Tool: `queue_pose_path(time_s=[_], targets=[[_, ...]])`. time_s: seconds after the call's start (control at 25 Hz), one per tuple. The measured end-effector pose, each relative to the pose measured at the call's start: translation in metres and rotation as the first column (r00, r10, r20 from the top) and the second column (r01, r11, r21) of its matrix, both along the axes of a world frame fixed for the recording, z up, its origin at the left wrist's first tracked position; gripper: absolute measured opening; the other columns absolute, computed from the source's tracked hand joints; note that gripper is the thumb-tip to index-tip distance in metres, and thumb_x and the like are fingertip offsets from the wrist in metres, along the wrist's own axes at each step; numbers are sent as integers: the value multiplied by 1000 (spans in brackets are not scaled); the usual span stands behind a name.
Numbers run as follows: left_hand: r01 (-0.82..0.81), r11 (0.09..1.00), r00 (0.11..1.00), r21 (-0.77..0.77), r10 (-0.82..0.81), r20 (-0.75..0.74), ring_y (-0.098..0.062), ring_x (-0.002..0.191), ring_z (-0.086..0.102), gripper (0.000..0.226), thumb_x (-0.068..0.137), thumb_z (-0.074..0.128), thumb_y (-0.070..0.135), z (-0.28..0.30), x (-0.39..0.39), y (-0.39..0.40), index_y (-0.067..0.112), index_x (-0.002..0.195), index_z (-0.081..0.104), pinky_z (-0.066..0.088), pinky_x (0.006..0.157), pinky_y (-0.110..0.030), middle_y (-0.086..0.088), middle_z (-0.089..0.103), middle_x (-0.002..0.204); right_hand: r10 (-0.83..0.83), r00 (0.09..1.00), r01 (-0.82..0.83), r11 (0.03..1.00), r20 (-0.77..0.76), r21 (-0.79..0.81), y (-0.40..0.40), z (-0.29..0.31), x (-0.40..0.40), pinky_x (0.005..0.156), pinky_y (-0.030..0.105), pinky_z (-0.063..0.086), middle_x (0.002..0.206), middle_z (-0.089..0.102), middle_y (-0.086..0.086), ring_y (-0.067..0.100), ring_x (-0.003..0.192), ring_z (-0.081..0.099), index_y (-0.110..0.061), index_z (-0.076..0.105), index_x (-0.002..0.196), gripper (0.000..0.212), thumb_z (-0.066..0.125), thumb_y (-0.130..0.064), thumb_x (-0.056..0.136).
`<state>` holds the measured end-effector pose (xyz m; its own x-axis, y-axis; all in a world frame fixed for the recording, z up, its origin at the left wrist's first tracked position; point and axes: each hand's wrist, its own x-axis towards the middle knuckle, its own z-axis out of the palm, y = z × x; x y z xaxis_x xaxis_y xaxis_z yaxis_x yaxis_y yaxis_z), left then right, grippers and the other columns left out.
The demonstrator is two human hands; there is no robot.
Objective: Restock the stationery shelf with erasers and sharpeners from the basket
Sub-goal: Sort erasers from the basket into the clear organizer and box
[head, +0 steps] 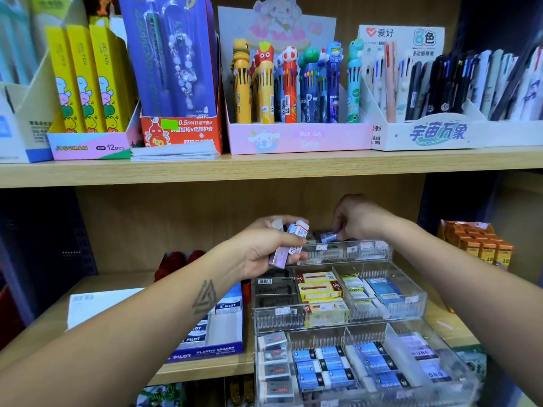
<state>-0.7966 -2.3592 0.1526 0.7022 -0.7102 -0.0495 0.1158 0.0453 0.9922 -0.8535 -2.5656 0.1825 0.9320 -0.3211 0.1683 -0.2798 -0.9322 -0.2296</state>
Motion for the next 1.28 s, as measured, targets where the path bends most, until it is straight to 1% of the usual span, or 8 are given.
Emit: queue_pose_path(time_s=[0.16, 0.48, 0.6, 0.68, 0.8, 1.08, 1.16, 1.28], targets=[[-83, 996, 996, 17, 83, -24, -35, 72, 74, 51, 82, 70, -13, -4, 6, 1, -8, 127, 45, 52, 42, -23, -32, 65, 103, 37, 998, -37, 999, -58, 0, 3, 2, -1, 54, 11, 39, 83, 68, -7, 3, 73, 60, -17, 75, 87, 11, 80, -8, 80], [13, 1000, 1000, 26, -13, 25, -36, 82, 71, 42, 79, 71, -15, -5, 2, 8, -2, 117, 61, 54, 47, -21, -25, 69, 100, 61, 990, -65, 997, -129, -30, 14, 2, 2, 68, 23, 59, 99, 74, 2, 12, 78, 68, -16, 78, 96, 31, 53, 3, 90], [44, 997, 993, 68, -51, 107, -36, 81, 70, 45, 78, 71, -18, -5, -1, 11, -1, 119, 61, 52, 45, -20, -28, 69, 101, 124, 988, -152, 911, 95, 385, 25, 4, -9, 74, 20, 56, 89, 76, 4, 15, 79, 70, -13, 76, 101, 20, 59, -4, 94], [44, 995, 986, 94, -58, 159, -34, 77, 69, 49, 78, 71, -18, -7, -4, 13, -4, 122, 55, 49, 43, -20, -27, 68, 95, 207, 972, -220, 640, 110, 737, 39, 4, -20, 80, 32, 59, 94, 76, 15, 23, 84, 72, -6, 71, 106, 15, 64, -14, 95], [70, 989, 974, 129, -96, 206, -30, 72, 70, 43, 79, 72, -16, -9, -8, 13, -8, 118, 56, 47, 42, -19, -24, 70, 88, 304, 951, -245, 637, 55, 731, 51, -2, -27, 74, 31, 59, 95, 74, 21, 21, 79, 71, -1, 73, 101, 21, 74, -17, 87], [8, 985, 993, 172, -29, 117, -24, 61, 67, 22, 87, 64, -11, -4, -11, 24, -4, 106, 59, 41, 37, -19, -25, 69, 86, 30, 968, -230, 499, 249, 835, 40, -3, -20, 78, 33, 57, 83, 73, 17, 25, 77, 69, -2, 71, 86, 8, 72, 3, 80], [-53, 987, 995, 153, 40, 87, -23, 56, 60, 20, 88, 61, -10, -4, -7, 29, -6, 108, 57, 37, 34, -18, -26, 67, 80, -1, 961, -225, 571, 275, 790, 32, -6, -21, 80, 34, 60, 83, 73, 16, 28, 80, 72, -1, 71, 85, 15, 76, 9, 74], [-169, 979, 984, 113, 162, 67, -21, 51, 59, 33, 90, 59, -7, -4, 4, 33, -14, 121, 50, 36, 32, -17, -24, 64, 75, -9, 968, -134, 826, 251, 547, 25, -11, -20, 60, 25, 52, 77, 73, 7, 19, 70, 68, -7, 74, 85, 17, 83, -1, 72]])
